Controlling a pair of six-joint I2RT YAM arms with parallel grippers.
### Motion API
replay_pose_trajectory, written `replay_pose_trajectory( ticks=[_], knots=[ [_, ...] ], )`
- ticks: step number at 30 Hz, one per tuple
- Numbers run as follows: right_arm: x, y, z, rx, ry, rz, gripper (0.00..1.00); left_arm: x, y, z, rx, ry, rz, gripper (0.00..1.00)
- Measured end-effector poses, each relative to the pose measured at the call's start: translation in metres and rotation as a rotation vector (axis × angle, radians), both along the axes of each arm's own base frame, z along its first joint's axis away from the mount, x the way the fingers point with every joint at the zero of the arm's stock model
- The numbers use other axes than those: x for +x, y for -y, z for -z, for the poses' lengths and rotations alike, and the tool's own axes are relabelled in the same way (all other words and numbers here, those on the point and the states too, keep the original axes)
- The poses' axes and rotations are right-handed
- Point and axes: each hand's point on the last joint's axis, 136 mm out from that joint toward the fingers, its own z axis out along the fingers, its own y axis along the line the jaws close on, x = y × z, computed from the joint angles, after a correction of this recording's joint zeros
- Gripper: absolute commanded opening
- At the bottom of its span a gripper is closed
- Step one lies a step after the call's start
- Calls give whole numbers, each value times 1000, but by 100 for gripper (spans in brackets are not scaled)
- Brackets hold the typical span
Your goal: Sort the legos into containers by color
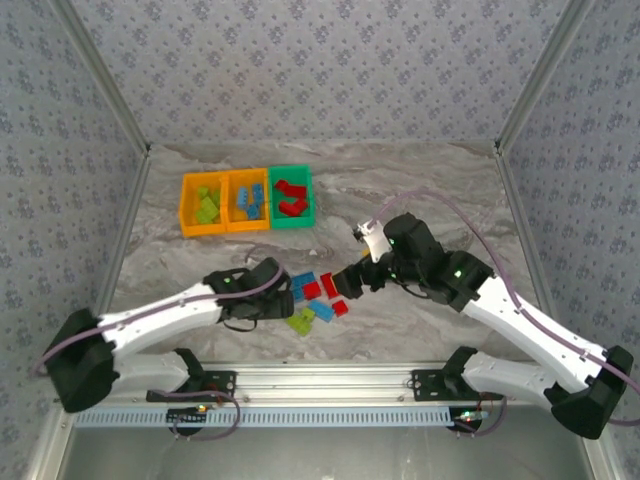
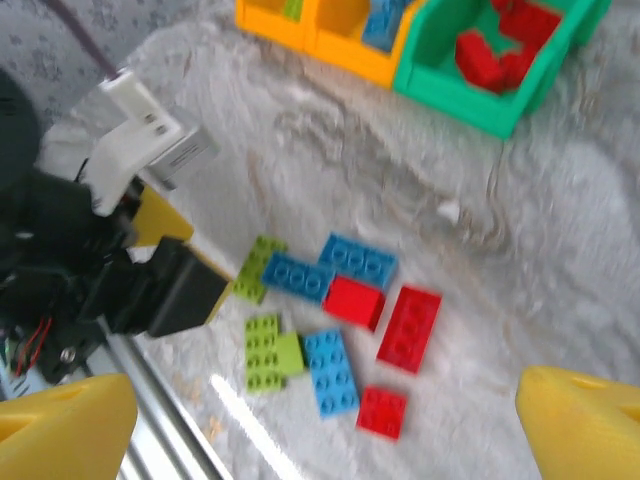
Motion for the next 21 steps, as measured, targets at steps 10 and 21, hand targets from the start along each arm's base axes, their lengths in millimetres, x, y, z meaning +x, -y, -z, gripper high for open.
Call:
replay_pose_trajectory(
  ticks=[10, 21],
  knots=[
    [1, 9, 7, -11, -34, 31, 100, 11, 7, 43, 90, -24, -58, 47],
    [-6, 6, 13, 4, -77, 8, 100, 12, 1, 41, 101, -11, -84, 22]
  ],
)
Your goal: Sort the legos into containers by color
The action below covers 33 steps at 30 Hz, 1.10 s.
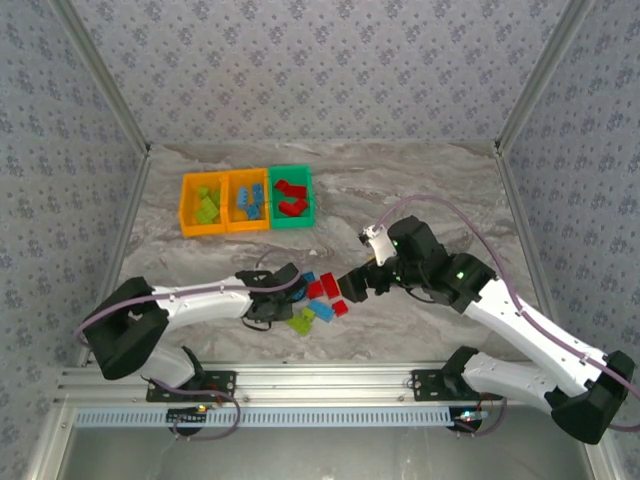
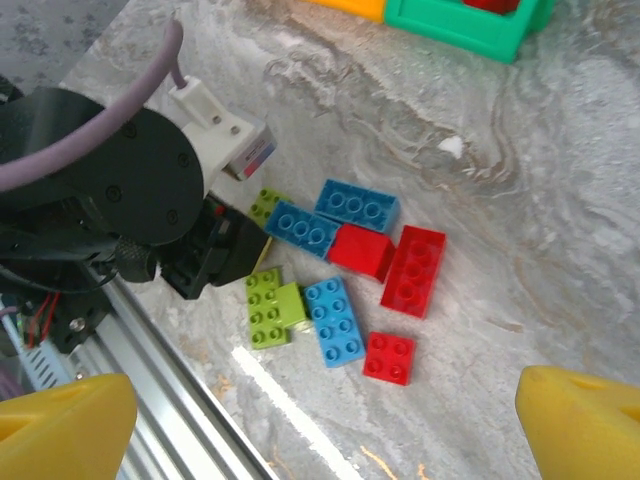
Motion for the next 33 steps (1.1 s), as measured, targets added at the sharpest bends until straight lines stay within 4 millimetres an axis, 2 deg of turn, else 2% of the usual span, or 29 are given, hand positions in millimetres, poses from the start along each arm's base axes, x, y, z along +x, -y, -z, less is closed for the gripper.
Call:
replay_pose_trajectory(
  ticks=[5, 7, 10, 16, 20, 22, 25, 28, 30, 33],
  knots=[
    [-8, -6, 6, 19, -49, -39, 100, 2, -15, -10, -3, 60, -20, 20],
    [-9, -7, 5, 24, -54, -39, 100, 8, -20, -25, -11, 115, -25, 19],
    [-7, -9, 3, 37, -48, -35, 100, 28, -32, -56, -34, 217, -52, 19],
    [-3, -11, -2, 56, -37, -22, 100, 111, -85, -120, -50, 409, -221, 20],
    [-2, -11, -2, 62, -43, -10, 100, 174, -131, -146, -23, 483, -330, 20],
    [-2, -11, -2, 65, -48, -2, 100, 204, -147, -149, -17, 488, -358, 19],
    [-1, -10, -3, 69, -50, 10, 100, 248, -165, -142, -41, 469, -369, 21],
    [-1, -9, -6, 76, -47, 21, 100, 285, -175, -128, -82, 435, -362, 37],
    [-1, -8, -8, 82, -41, 26, 100, 300, -180, -120, -104, 419, -364, 41],
    [-2, -6, -12, 90, -29, 29, 100, 307, -182, -118, -120, 404, -357, 51]
  ],
)
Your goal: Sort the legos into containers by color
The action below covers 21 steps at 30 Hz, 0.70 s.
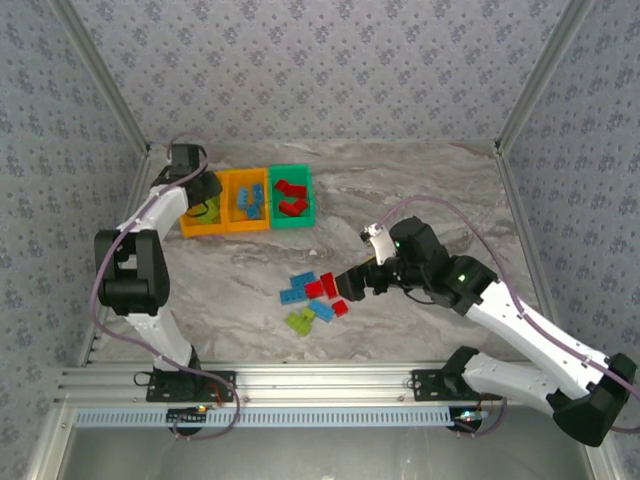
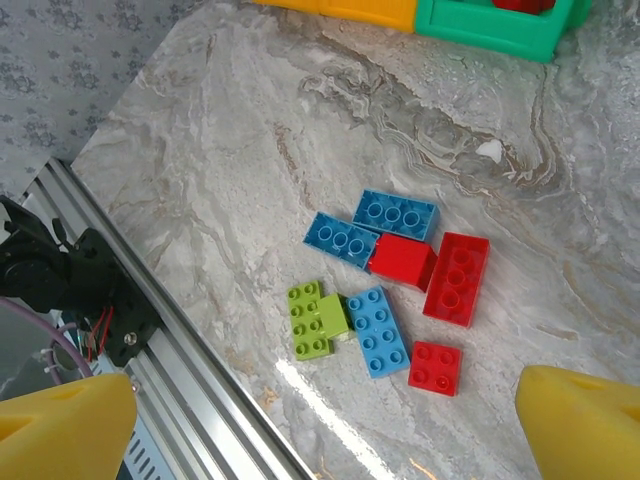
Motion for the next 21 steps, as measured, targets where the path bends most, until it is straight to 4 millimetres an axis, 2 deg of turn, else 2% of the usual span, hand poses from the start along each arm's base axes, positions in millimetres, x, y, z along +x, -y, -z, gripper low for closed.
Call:
replay_pose_trajectory(
  ticks=[4, 5, 7, 9, 11, 13, 15, 16, 18, 21],
  knots=[
    [0, 2, -1, 1, 9, 9, 100, -2, 9, -20, -29, 30, 28, 51],
    [1, 3, 1, -4, 8, 17, 100, -6, 16, -31, -34, 53, 43, 50],
    [3, 5, 6, -16, 5, 29, 100, -19, 32, -54, -43, 97, 82, 49],
    [7, 8, 15, -43, 0, 53, 100, -45, 60, -85, -52, 165, 157, 49],
    [12, 10, 27, -80, -11, 82, 100, -79, 97, -115, -59, 239, 272, 48],
    [19, 12, 42, -130, -31, 112, 100, -127, 146, -148, -60, 335, 457, 45],
    [25, 12, 59, -182, -59, 132, 99, -177, 186, -169, -54, 409, 665, 47],
    [27, 11, 68, -204, -76, 137, 98, -204, 202, -175, -42, 441, 781, 50],
    [32, 7, 86, -240, -108, 140, 96, -250, 222, -176, -13, 471, 974, 52],
    [38, 1, 110, -278, -153, 144, 91, -312, 239, -160, 51, 483, 1255, 59]
  ],
)
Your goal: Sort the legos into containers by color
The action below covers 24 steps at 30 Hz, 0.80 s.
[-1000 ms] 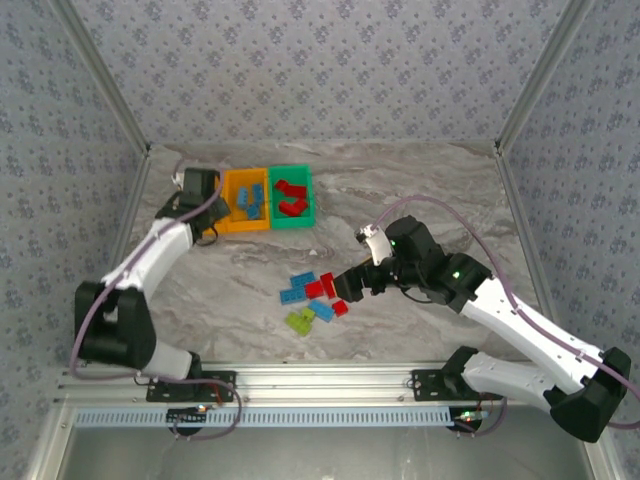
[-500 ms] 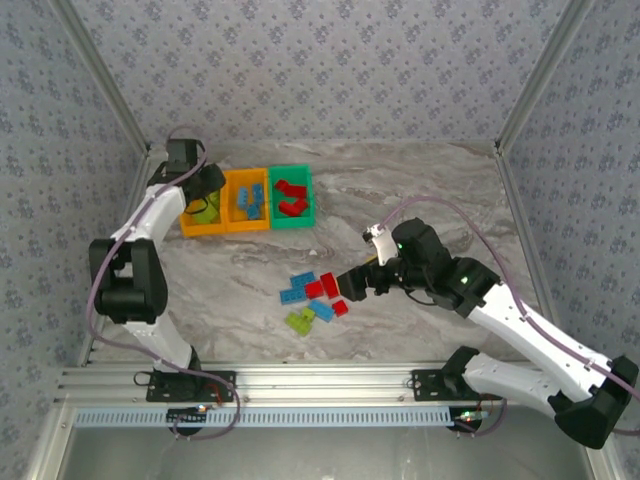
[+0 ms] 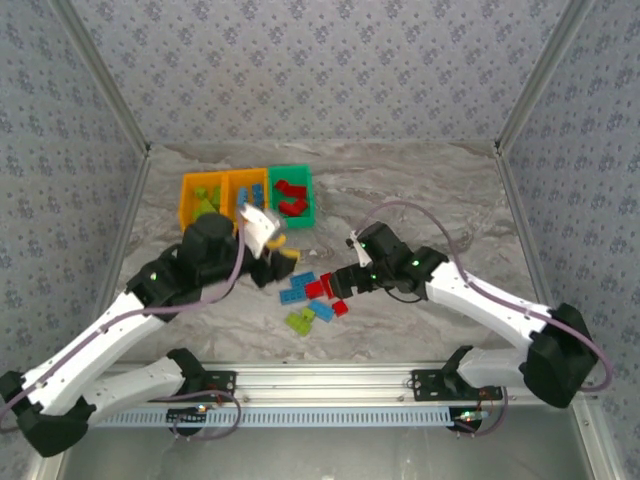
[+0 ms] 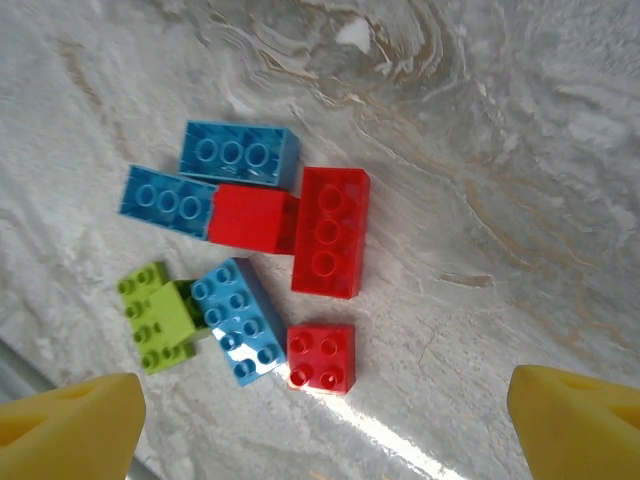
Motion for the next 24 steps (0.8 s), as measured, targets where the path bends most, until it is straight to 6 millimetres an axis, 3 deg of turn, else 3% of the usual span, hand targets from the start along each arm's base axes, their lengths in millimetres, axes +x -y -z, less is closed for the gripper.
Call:
replay_pose_trajectory(
  ticks=[5, 7, 11, 14, 17, 22, 24],
  knots=[
    [5, -11, 45, -76, -78, -9, 82, -59, 3, 59, 198, 14, 253, 76],
    [3, -14, 64, -115, -114, -24, 76, -70, 0, 84, 272, 6, 303, 83],
    [1, -24, 87, -158, -154, -52, 70, -72, -9, 114, 366, 5, 327, 94],
    [3, -33, 96, -167, -161, -72, 68, -70, -12, 122, 395, 25, 332, 98],
    [5, -38, 101, -183, -153, -78, 58, -67, -10, 118, 388, 61, 328, 99],
    [14, -35, 103, -225, -130, -52, 28, -63, -13, 112, 370, 101, 310, 99],
    [17, -40, 100, -221, -109, -51, 26, -63, -14, 110, 364, 107, 306, 99]
  ],
)
